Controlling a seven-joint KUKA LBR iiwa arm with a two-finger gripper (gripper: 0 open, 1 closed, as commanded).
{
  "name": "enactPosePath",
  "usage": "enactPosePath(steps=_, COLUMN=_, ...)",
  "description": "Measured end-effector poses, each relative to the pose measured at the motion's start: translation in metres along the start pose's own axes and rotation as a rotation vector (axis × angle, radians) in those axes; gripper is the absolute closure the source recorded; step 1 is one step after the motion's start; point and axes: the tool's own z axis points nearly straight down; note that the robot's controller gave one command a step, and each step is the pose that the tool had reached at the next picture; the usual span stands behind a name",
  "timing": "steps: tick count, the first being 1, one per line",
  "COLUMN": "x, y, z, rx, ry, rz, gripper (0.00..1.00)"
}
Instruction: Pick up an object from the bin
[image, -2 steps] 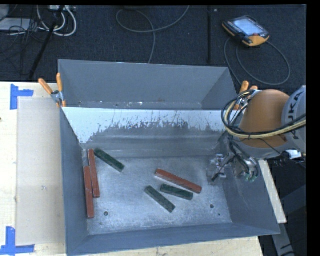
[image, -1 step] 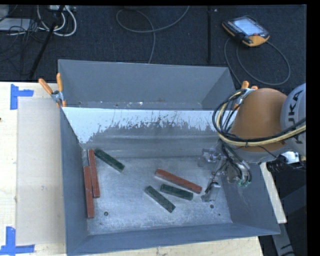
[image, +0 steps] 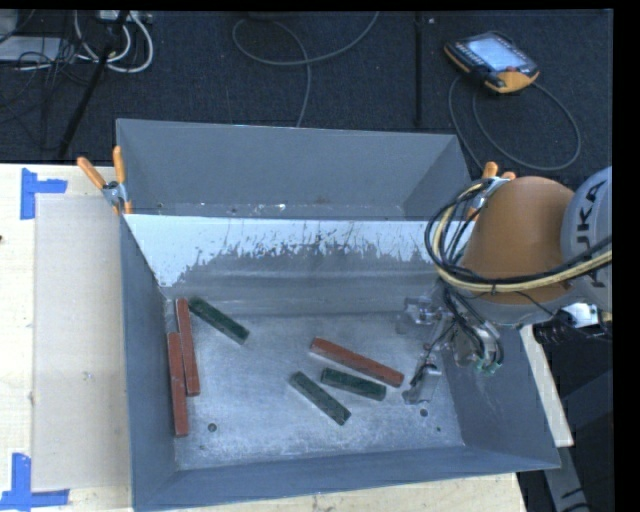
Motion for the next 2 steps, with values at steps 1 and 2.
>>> enactPosePath(steps=1, x=-0.008, y=-0.002, z=0.024, rx=-0.001, ry=-0.006, rz=-0.078, gripper=0.0)
enactPosePath(steps=2, x=-0.012, y=0.027, z=0.09, rx=0.0, ry=-0.005, rz=-0.153, gripper=0.0)
